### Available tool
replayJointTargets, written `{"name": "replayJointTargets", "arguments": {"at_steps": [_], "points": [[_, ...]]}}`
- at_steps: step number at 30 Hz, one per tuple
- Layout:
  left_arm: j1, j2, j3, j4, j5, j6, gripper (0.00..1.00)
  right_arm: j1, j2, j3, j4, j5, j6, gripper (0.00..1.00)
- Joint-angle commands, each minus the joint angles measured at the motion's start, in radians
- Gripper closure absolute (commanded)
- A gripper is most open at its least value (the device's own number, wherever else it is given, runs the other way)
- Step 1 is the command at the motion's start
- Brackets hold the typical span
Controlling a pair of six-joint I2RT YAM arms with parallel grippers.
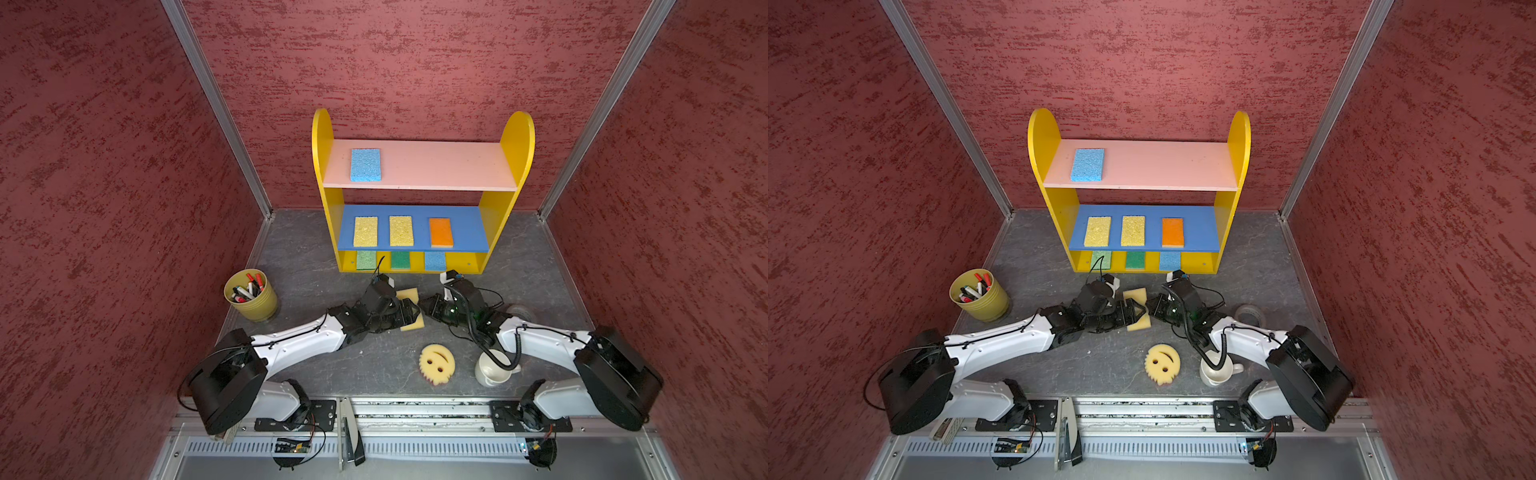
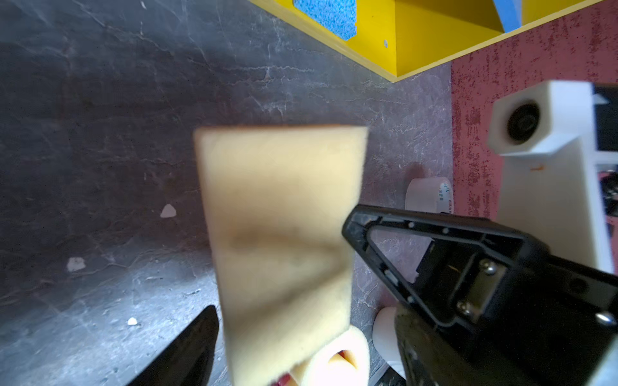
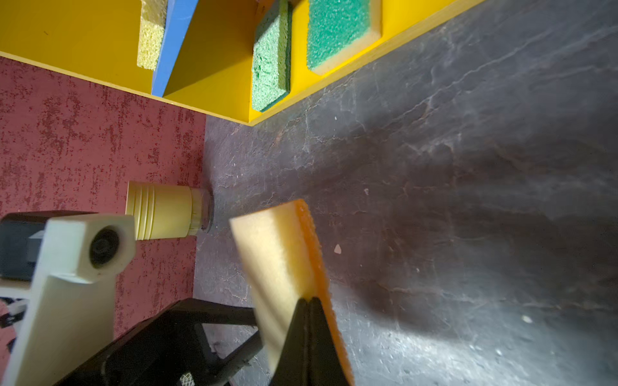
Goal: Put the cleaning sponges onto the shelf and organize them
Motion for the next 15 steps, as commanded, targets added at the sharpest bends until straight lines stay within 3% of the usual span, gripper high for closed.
{"name": "replayJointTargets", "arguments": {"at_steps": [1,8,15], "points": [[0.017,-0.052,0.001,-0.037,-0.024,0.018,0.15,0.007,-0.045,-0.003,-0.065,0.071,-0.026,1.0],[0.062,-0.138,-0.004,-0.095,-0.058,0.032,0.08,0.017,-0.133,0.045,-0.222,0.189,-0.167,1.0],[0.106,-0.132,0.084,-0.158,-0.085,0.033,0.06,0.114,-0.185,0.111,-0.325,0.367,-0.392,1.0]]}}
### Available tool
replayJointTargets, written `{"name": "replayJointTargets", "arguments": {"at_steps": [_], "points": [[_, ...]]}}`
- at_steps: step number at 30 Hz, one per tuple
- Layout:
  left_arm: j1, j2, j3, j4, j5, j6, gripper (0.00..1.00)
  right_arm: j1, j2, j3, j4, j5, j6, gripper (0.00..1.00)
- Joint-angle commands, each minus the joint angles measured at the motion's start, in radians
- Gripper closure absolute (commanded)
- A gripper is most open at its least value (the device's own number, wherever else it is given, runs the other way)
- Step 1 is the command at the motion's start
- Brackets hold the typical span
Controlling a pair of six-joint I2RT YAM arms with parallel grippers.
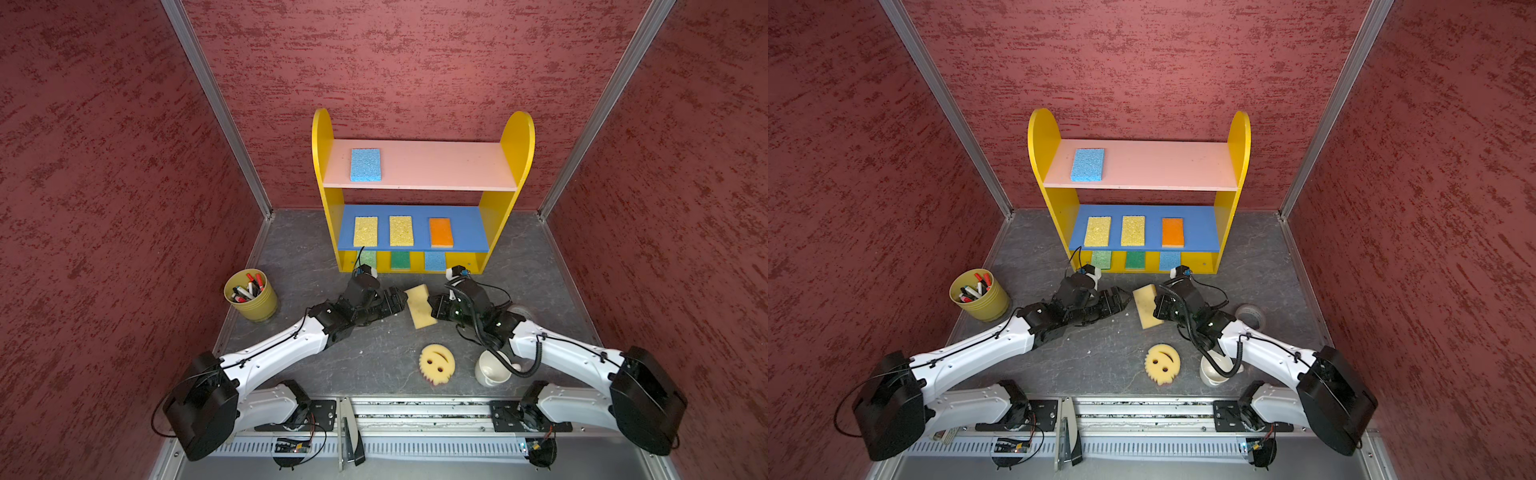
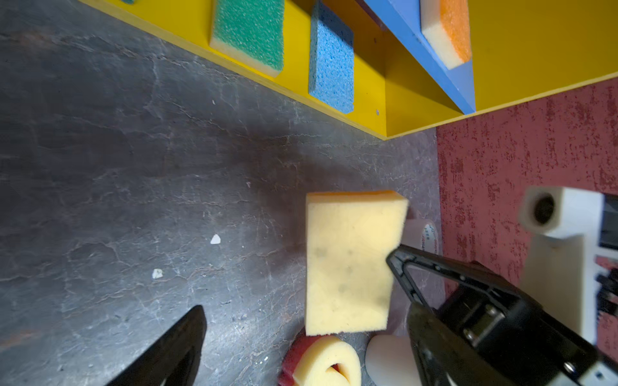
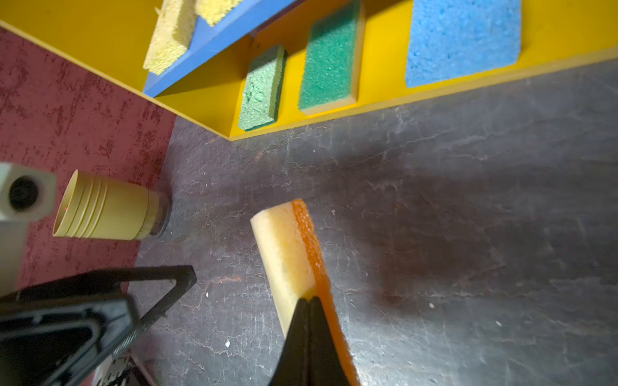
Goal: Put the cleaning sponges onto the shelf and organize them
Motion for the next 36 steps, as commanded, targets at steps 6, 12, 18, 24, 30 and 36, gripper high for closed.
{"name": "replayJointTargets", "arguments": {"at_steps": [6,12,18,24,30,36], "points": [[0.034,0.025,0.158,-0.075,-0.013,0.018,0.03,0.134,-0.007,0.057,-0.077,0.276,-0.28,1.0],[0.024,0.077,0.179,-0.066,0.053,-0.024,0.02,0.198,0.027,0.077,-0.046,0.348,-0.359,1.0],[0.002,0.14,0.192,-0.086,0.055,-0.042,0.02,0.265,0.079,0.12,0.009,0.416,-0.429,1.0],[-0.004,0.157,0.216,-0.091,0.032,-0.036,0.02,0.366,0.144,0.162,0.101,0.491,-0.517,1.0],[0.001,0.152,0.219,-0.087,0.02,-0.017,0.17,0.422,0.22,0.208,0.122,0.506,-0.554,1.0],[0.012,0.129,0.202,-0.087,0.005,-0.011,0.6,0.431,0.222,0.197,0.168,0.501,-0.543,1.0]]}}
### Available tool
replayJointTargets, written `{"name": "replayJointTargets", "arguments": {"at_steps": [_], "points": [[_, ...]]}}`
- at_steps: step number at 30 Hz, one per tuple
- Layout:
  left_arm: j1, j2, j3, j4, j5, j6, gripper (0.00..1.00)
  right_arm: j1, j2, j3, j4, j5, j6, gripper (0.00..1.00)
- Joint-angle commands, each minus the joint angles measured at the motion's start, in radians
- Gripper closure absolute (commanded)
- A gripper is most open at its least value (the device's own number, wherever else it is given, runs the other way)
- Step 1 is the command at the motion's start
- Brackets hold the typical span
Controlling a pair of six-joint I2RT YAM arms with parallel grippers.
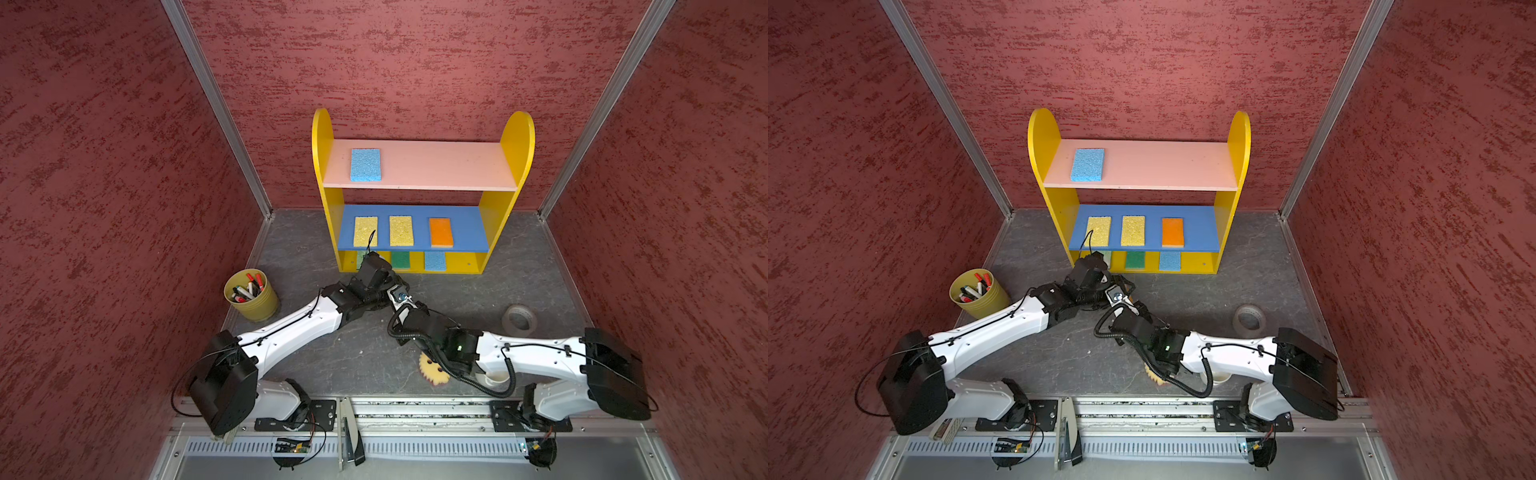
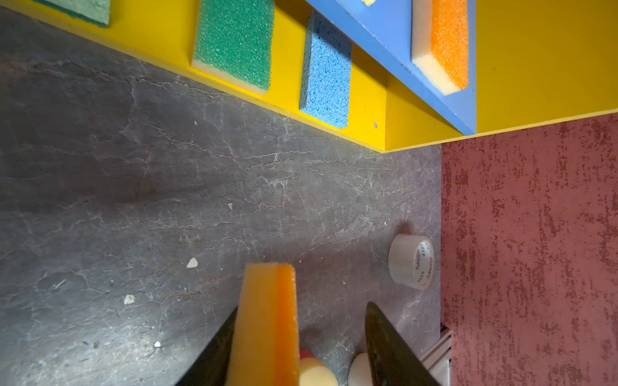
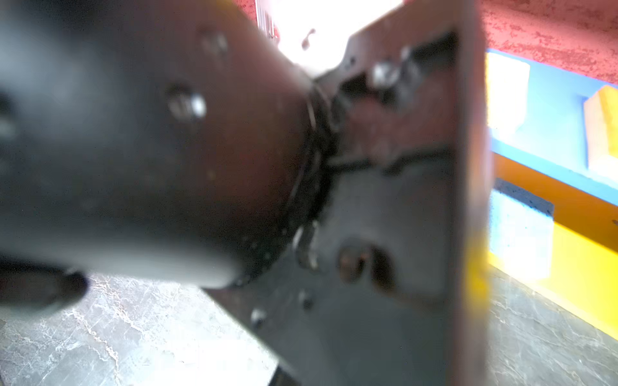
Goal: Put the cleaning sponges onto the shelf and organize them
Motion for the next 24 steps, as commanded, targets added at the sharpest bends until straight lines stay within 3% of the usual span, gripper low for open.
{"name": "replayJointTargets", "arguments": {"at_steps": [1,3,5,6,8,11,18,24], "points": [[0.009,-0.029,0.005,-0.001,-0.009,0.018,0.68,0.007,0.002,0.013,0.059,0.024,-0.004,1.0],[0.014,-0.036,0.0,-0.005,-0.013,0.018,0.82,0.008,0.004,0.011,0.068,0.018,0.005,1.0],[0.018,-0.041,-0.003,0.0,-0.014,0.019,0.9,0.008,0.004,0.003,0.082,0.016,0.01,0.99],[0.021,-0.044,-0.003,0.0,-0.013,0.021,0.92,0.007,0.004,-0.001,0.088,0.014,0.016,0.91],[0.028,-0.051,-0.006,-0.001,-0.008,0.023,0.95,0.006,-0.002,-0.008,0.093,-0.002,0.038,0.66],[0.048,-0.07,-0.022,0.015,0.016,0.03,0.96,0.004,-0.045,-0.05,0.131,-0.042,0.07,0.49],[0.124,-0.16,-0.058,0.062,0.12,0.099,0.96,-0.101,-0.297,-0.202,0.183,-0.294,0.216,0.44],[0.194,-0.259,-0.076,0.119,0.238,0.141,0.95,-0.367,-0.443,-0.299,0.231,-0.698,0.446,0.42]]}}
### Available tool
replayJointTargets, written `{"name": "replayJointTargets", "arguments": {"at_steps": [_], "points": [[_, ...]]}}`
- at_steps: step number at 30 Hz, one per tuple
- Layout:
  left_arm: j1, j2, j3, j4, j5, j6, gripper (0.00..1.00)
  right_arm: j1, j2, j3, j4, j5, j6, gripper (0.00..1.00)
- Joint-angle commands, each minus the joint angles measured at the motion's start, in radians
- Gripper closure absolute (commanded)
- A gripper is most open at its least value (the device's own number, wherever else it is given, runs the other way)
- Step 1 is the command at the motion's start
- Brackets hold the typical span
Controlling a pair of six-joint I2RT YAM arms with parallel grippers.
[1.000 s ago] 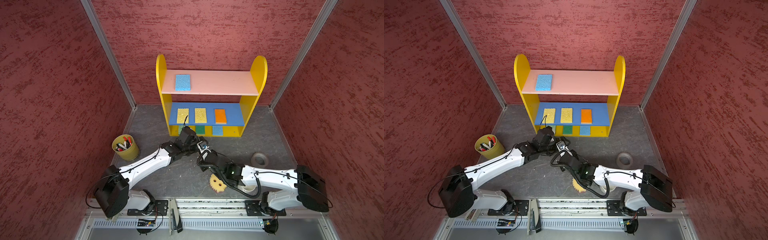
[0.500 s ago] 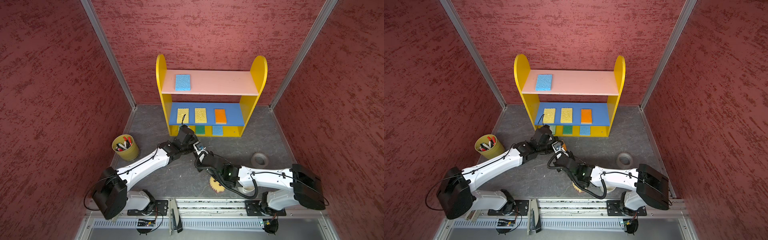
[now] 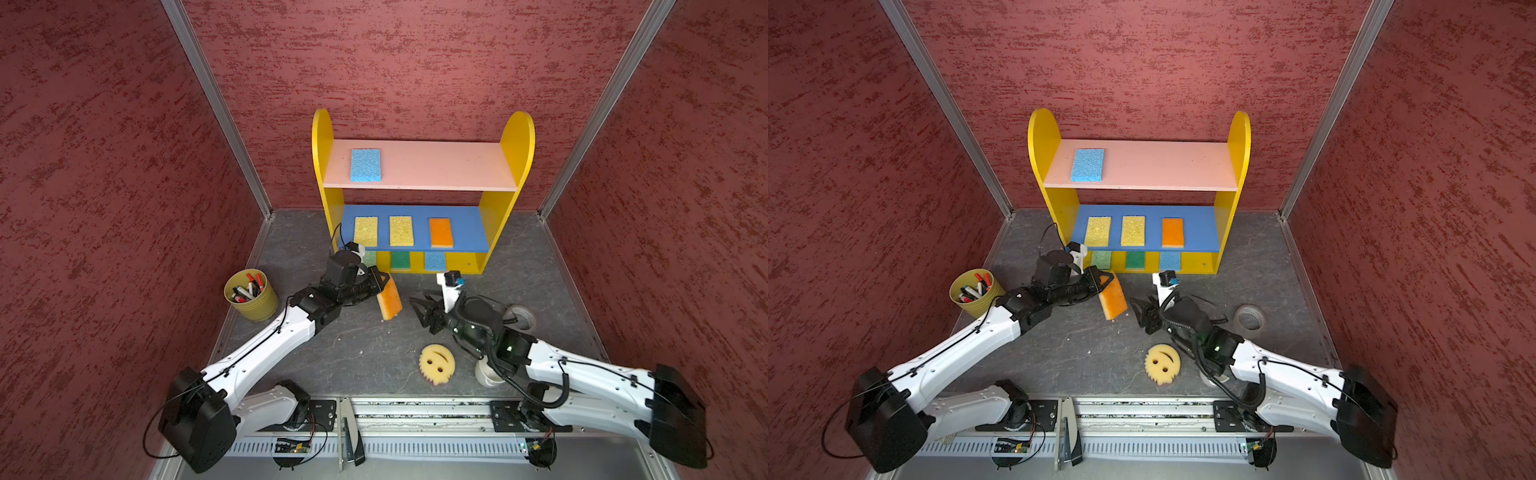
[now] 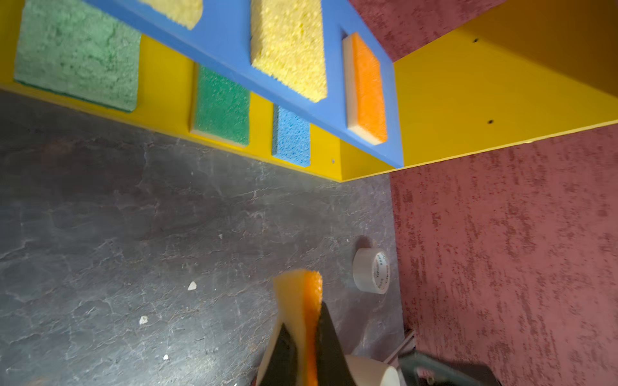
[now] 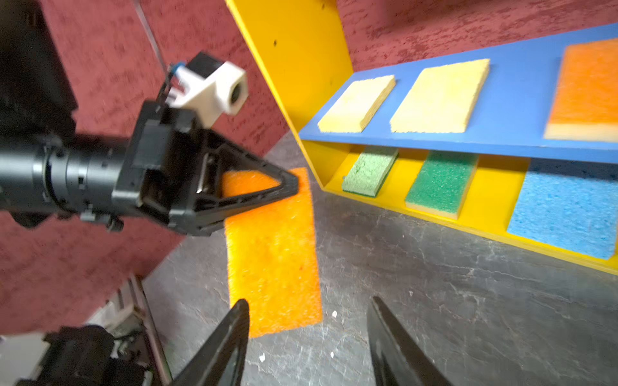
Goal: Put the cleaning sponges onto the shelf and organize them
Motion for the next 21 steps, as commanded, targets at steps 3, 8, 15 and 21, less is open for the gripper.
{"name": "replayJointTargets", "arguments": {"at_steps": [3,8,15,21], "points": [[0.049,-0.064,-0.003,0.094,0.145,0.054,0.95,-0.11,0.031,-0.005,0.097,-0.395,0.186,0.42],[0.083,-0.073,0.017,0.119,0.24,0.039,0.94,-0.139,0.171,0.01,0.333,-0.598,0.318,0.43],[0.11,-0.082,0.01,0.15,0.3,0.006,0.93,-0.166,0.312,0.01,0.603,-0.725,0.482,0.43],[0.144,-0.063,-0.016,0.248,0.386,-0.059,0.93,-0.167,0.352,0.009,0.662,-0.741,0.519,0.44]]}}
